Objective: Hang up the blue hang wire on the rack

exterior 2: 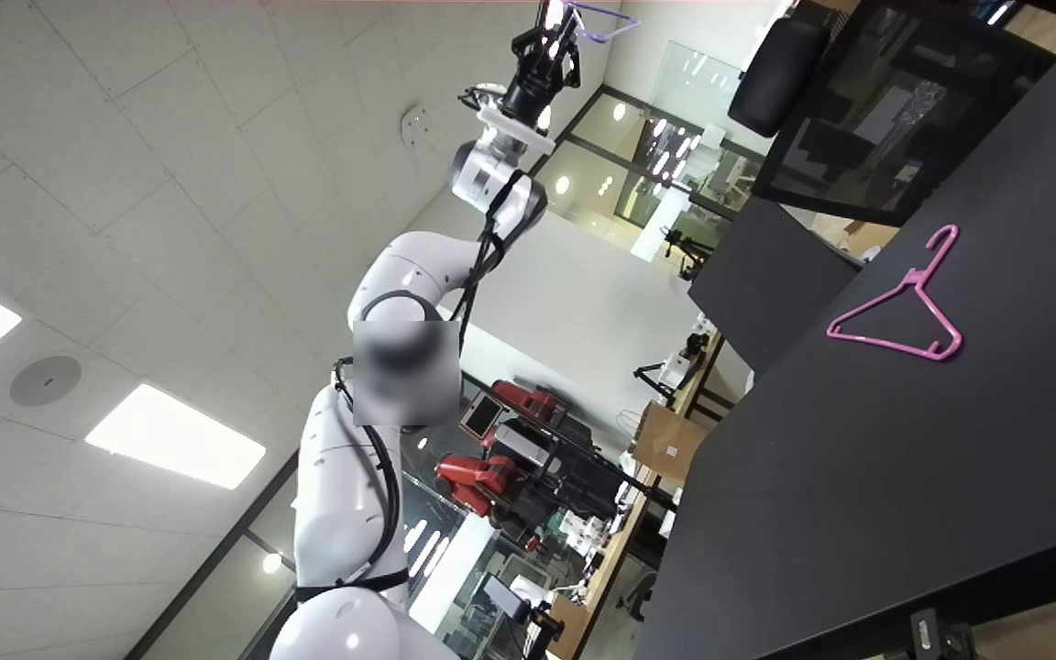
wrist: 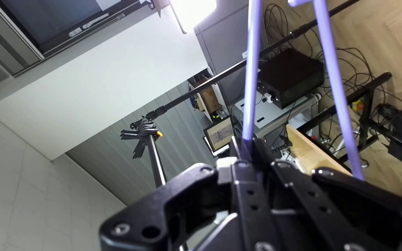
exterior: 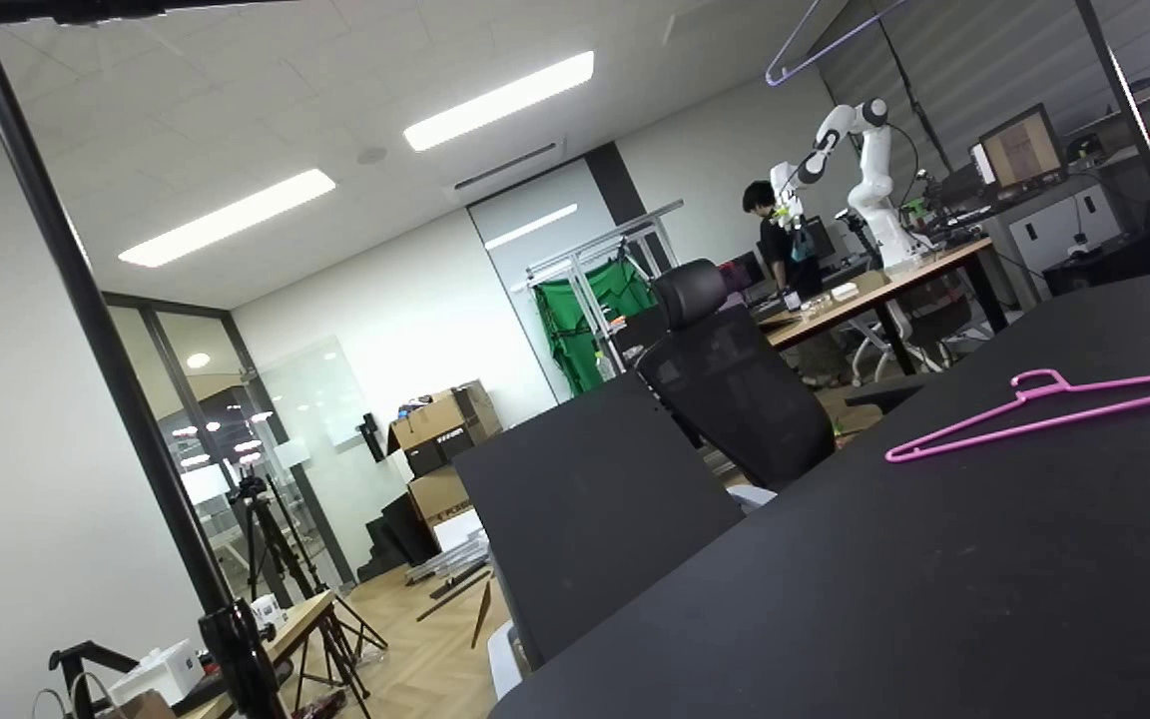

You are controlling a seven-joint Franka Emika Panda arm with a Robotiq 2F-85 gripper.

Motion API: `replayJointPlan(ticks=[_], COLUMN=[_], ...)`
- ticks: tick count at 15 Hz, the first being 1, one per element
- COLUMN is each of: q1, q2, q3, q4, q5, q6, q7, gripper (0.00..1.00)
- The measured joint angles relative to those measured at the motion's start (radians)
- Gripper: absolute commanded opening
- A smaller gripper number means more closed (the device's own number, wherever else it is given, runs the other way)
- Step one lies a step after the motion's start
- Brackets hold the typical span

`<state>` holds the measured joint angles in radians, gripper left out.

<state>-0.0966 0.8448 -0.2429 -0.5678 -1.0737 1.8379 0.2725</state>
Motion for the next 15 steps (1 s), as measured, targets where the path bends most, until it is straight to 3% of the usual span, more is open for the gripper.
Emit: replayJointPlan(ticks=[15], q1=[0.001], q2=[0.007], q3=[0.004], q4=[0.024], q5=[0.071], q6=[-0.068], q7=[-0.078], gripper=[0.02])
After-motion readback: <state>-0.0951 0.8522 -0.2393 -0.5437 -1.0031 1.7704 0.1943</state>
